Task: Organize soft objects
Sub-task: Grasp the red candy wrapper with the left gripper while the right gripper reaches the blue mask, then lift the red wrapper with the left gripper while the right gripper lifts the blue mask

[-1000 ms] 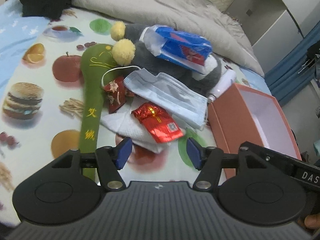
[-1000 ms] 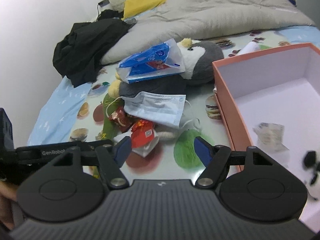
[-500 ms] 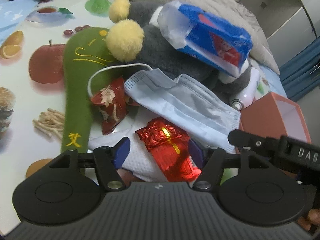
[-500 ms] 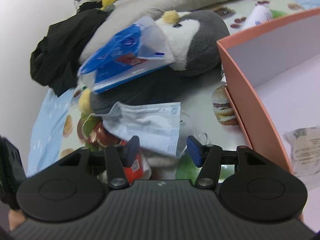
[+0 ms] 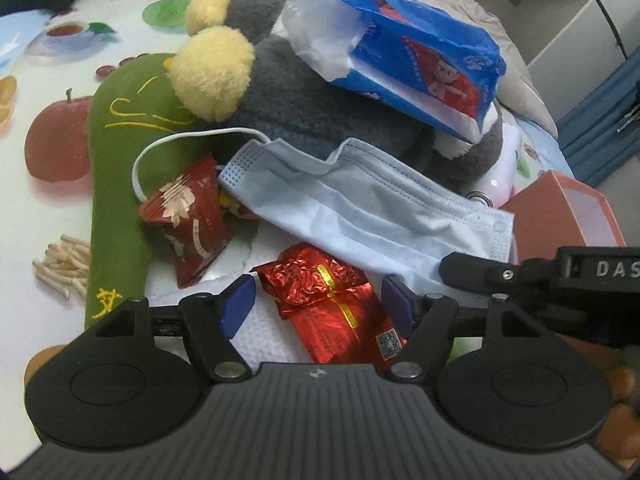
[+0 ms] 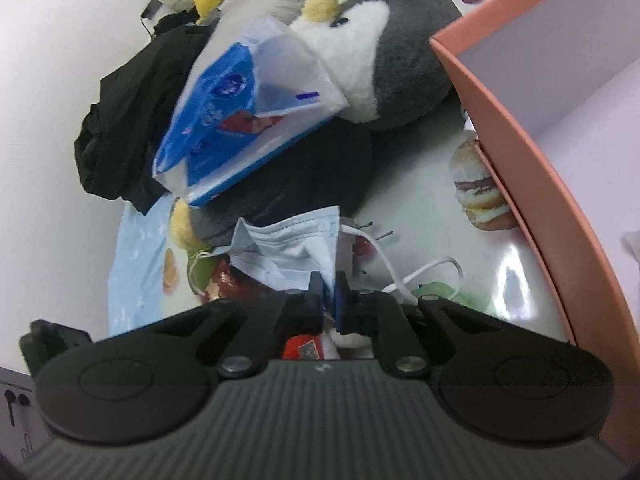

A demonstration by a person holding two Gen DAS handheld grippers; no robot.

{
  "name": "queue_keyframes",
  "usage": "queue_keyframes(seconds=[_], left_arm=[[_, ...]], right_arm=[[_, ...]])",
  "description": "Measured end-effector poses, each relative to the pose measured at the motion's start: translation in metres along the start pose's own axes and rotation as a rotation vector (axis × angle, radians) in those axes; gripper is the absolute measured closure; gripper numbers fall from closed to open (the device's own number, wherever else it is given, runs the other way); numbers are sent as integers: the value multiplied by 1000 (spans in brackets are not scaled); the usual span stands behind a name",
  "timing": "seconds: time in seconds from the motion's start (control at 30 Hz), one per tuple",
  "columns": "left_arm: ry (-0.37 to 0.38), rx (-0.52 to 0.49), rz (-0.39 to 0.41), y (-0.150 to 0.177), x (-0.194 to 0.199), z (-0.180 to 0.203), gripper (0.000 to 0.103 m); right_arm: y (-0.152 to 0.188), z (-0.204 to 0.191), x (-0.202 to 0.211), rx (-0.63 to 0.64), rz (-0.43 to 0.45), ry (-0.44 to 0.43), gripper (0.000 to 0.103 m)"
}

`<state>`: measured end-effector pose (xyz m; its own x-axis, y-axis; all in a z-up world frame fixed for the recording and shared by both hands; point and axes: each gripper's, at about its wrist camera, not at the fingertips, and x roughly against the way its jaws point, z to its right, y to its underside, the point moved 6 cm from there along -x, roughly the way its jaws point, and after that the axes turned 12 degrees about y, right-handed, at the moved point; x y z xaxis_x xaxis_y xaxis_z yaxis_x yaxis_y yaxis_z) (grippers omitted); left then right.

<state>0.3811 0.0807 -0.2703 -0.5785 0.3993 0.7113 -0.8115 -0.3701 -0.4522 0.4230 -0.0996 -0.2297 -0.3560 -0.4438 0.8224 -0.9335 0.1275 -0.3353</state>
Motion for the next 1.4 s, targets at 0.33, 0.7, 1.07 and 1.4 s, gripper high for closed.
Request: queue_keyframes(seconds=[0.33,0.7,1.07,1.4], left_arm=[[-18,-39,4,2,8,1,64],[-17,-29,49,13,52,9,83],[-12,-22,87,50,102,21,83],[-58,9,74,81,115,9,83]], right_arm=[[4,-2,22,12,29,-12,95],[17,-7,74,50,123,-17,96],[61,-3,111,57,151,-25,99],[84,-8,80,276,170,127,84]])
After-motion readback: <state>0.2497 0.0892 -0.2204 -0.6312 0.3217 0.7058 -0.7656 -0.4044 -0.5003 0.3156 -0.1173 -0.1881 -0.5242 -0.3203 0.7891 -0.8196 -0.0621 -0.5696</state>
